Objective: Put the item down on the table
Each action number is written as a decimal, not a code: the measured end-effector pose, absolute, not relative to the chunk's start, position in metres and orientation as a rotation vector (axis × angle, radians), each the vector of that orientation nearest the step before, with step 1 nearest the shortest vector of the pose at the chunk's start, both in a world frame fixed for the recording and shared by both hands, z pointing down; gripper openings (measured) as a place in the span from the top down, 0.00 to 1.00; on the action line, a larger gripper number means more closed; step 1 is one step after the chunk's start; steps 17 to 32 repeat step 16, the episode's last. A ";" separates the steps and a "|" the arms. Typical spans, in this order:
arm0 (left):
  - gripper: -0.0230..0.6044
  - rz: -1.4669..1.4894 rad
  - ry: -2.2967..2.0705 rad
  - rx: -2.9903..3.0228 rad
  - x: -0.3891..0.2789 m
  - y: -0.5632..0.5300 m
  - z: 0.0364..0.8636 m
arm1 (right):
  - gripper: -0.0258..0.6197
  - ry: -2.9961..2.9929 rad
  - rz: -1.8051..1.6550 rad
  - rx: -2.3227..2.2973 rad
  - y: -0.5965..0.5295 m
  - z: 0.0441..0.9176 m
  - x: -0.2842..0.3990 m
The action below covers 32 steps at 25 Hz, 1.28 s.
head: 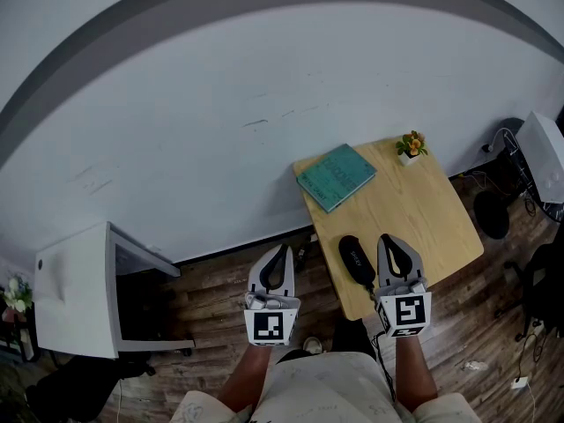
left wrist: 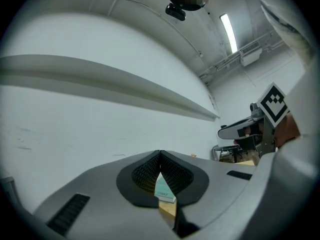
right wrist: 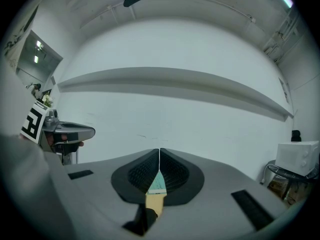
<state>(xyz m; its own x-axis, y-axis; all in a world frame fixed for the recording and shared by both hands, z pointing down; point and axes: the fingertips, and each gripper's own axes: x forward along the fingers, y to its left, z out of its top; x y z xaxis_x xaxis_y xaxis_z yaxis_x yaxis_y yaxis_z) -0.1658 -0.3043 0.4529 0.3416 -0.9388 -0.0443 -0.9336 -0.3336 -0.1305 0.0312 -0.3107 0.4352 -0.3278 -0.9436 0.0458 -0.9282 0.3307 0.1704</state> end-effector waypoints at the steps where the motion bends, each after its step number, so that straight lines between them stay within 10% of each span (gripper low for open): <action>1: 0.95 -0.060 1.735 -2.465 -0.166 -0.305 0.454 | 0.93 -2.445 -0.168 1.733 -0.311 0.436 0.031; 32: 0.95 -0.045 1.746 -2.477 -0.165 -0.307 0.456 | 0.93 -2.426 -0.147 1.732 -0.316 0.439 0.032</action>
